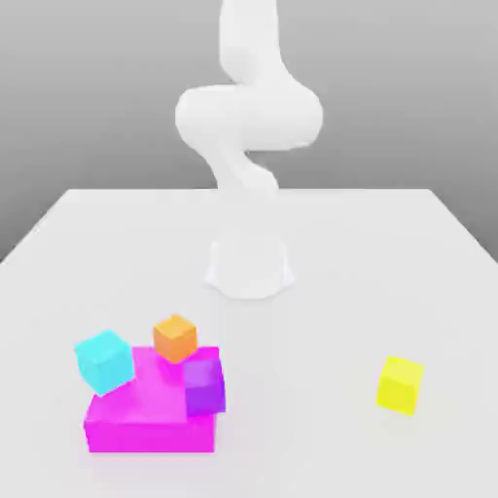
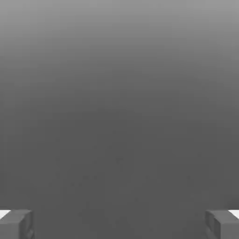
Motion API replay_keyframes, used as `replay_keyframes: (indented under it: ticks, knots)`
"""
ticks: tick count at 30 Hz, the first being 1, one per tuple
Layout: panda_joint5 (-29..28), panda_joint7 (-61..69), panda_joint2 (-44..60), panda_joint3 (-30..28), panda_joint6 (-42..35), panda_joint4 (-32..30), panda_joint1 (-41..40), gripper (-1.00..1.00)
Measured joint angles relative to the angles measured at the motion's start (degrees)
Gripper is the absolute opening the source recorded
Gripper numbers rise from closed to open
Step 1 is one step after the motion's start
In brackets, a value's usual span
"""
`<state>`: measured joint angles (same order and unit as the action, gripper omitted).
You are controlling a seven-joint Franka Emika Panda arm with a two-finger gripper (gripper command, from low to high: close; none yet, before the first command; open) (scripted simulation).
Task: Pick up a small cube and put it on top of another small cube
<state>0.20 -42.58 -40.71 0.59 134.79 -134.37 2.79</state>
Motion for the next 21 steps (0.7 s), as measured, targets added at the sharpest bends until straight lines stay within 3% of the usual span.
replay_keyframes:
  ticks: [14, 21]
  knots:
    - [0.78, 18.39, 29.49, 5.79, 17.28, -14.77, 14.26, 0.0]
    - [-2.38, 24.55, 44.14, 9.26, 25.92, -21.63, 20.3, 0.0]
